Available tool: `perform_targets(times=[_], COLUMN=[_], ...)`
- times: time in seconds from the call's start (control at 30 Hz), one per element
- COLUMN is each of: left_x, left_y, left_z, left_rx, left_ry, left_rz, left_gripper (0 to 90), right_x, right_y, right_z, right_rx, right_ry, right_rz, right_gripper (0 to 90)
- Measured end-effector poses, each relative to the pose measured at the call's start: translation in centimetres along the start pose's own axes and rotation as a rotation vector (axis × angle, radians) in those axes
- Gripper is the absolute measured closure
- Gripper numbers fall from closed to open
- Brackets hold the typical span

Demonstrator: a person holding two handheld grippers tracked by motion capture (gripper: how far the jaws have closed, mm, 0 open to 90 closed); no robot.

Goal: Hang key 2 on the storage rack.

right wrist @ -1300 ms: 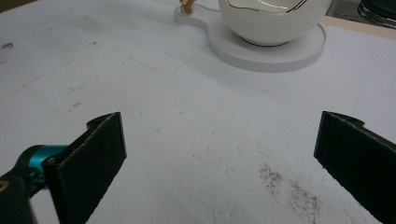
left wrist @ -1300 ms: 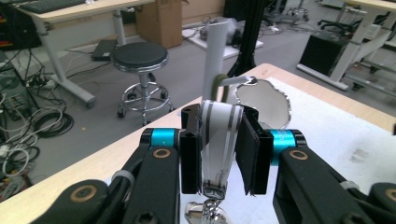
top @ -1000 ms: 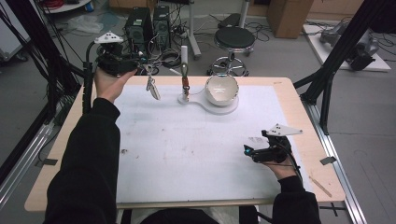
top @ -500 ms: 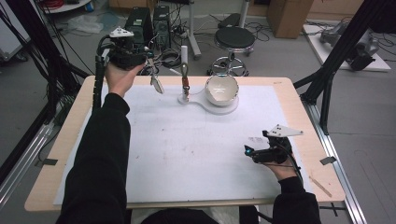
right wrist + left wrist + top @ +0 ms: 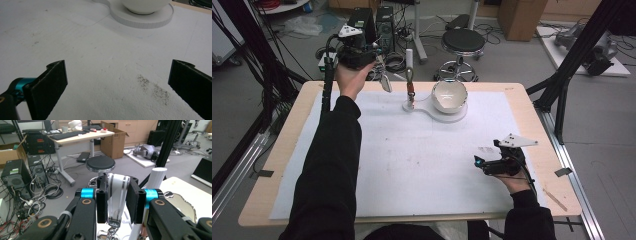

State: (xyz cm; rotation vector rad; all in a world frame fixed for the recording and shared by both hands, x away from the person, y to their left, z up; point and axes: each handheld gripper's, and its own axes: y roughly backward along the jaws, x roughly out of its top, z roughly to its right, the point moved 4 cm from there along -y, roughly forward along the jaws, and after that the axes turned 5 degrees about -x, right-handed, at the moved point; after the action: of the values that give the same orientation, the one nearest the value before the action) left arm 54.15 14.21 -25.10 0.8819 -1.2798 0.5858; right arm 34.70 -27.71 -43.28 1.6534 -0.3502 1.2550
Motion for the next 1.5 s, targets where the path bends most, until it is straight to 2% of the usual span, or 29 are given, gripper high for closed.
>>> perform_targets(times=[0.1,0.27,0.4,0.57,0.77,0.9,1.0,1.07,1.23,1.33,1.5], left_x=[0.1,-0.3,-0.3,-0.6,-0.6,-0.7,-0.7,-0.7,-0.8,-0.9,-0.9], left_y=[-0.2,-0.9,-1.1,-1.5,-1.8,-1.9,-1.8,-1.8,-2.0,-2.3,-2.7], left_z=[0.2,0.6,1.0,1.5,1.9,1.6,1.1,0.9,1.0,1.2,1.5], left_rx=[-0.005,0.004,-0.005,-0.023,-0.035,-0.006,0.001,-0.006,-0.021,-0.032,-0.047], left_ry=[0.004,-0.007,-0.010,-0.008,-0.015,-0.032,-0.017,-0.005,-0.002,-0.009,-0.050], left_rz=[0.017,-0.001,0.011,-0.005,0.004,-0.007,-0.005,0.005,0.013,0.010,0.031], left_gripper=[72.3,72.3,72.3,72.2,72.2,72.2,72.2,72.2,72.2,72.2,72.2], right_x=[0.0,0.0,0.0,0.0,0.0,-0.1,-0.1,-0.1,-0.1,-0.1,-0.1], right_y=[-0.1,-0.1,-0.2,-0.2,-0.2,-0.2,-0.2,-0.2,-0.3,-0.3,-0.3], right_z=[0.0,0.0,-0.1,-0.1,-0.1,-0.1,-0.1,-0.1,-0.1,-0.1,-0.1], right_rx=[0.002,0.004,0.004,0.004,0.004,0.005,0.005,0.004,0.004,0.006,0.005], right_ry=[0.005,0.004,0.010,0.009,0.010,0.011,0.012,0.014,0.008,0.010,0.009], right_rz=[0.000,-0.004,-0.007,-0.007,-0.007,-0.007,-0.007,-0.007,-0.012,-0.014,-0.012], right_gripper=[1.4,1.4,1.4,1.4,1.4,1.4,1.4,1.4,1.4,1.4,1.4])
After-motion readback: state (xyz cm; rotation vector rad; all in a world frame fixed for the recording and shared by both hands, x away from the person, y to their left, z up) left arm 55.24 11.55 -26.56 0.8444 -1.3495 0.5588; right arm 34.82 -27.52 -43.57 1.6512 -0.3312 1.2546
